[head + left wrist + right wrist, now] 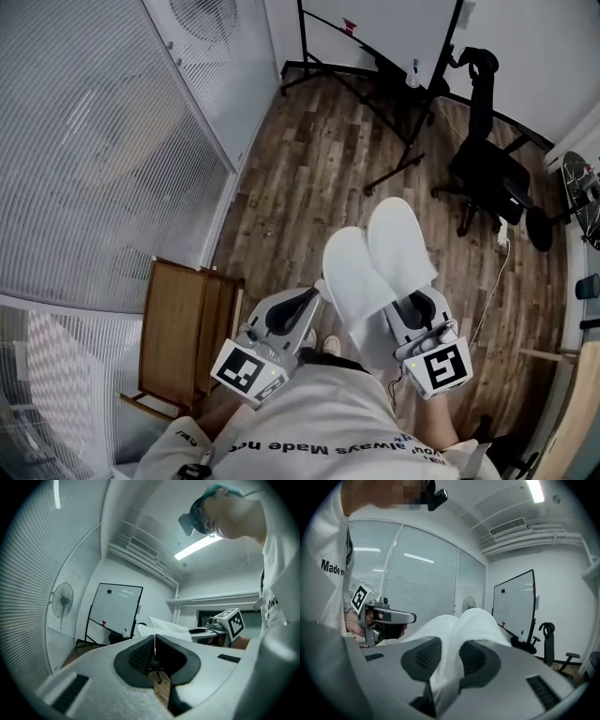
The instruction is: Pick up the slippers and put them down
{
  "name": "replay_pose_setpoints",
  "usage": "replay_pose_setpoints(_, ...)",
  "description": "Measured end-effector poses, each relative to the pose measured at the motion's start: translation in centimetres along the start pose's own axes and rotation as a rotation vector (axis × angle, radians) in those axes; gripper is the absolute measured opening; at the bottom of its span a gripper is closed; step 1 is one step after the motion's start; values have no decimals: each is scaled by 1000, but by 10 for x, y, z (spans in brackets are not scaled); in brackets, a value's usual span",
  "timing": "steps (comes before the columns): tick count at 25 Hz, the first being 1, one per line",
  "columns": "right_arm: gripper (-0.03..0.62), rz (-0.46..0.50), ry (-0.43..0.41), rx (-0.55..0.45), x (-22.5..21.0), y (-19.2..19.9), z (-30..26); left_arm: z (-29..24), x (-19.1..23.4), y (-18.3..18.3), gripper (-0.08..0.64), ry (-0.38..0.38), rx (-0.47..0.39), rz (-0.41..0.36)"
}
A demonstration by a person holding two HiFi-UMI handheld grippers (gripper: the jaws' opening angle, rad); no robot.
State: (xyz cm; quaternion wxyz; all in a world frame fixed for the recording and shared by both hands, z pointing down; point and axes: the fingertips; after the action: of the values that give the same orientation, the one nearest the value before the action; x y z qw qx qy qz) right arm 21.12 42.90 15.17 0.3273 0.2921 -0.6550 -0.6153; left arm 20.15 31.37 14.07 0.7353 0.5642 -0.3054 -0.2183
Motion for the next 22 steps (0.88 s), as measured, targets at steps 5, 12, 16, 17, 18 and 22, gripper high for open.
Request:
replay_pose_setpoints(5, 101, 11, 14, -8, 16, -2, -22, 18, 23, -4, 14, 12, 1, -3)
replay_pose_setpoints(12, 101, 1, 37, -6, 27, 8, -37, 29, 45, 3, 14, 27, 24, -5)
replay_pose_setpoints(16, 101, -5, 50, 9, 23, 12, -34, 21, 43, 7, 14, 31, 27, 7)
replay_pose_setpoints(17, 101, -5, 51, 11, 21, 12, -33, 18, 41, 8, 14, 34, 25, 9)
replay_pose_setpoints(18, 101, -2, 50, 10, 19, 11, -32, 15, 39, 9, 14, 38, 23, 8)
replay_pose_setpoints(22, 100, 37, 23, -2, 12, 12, -24, 5, 31, 21, 14, 51, 27, 15)
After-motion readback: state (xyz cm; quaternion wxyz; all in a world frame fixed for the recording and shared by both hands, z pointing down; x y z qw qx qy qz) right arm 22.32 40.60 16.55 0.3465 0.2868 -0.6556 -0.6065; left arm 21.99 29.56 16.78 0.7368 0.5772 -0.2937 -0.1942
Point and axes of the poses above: the fingertips, and each gripper's own axes: z backward along the fingers, x to its left, y out of its underside, and after that the axes turned 13 degrees about -x, right-handed
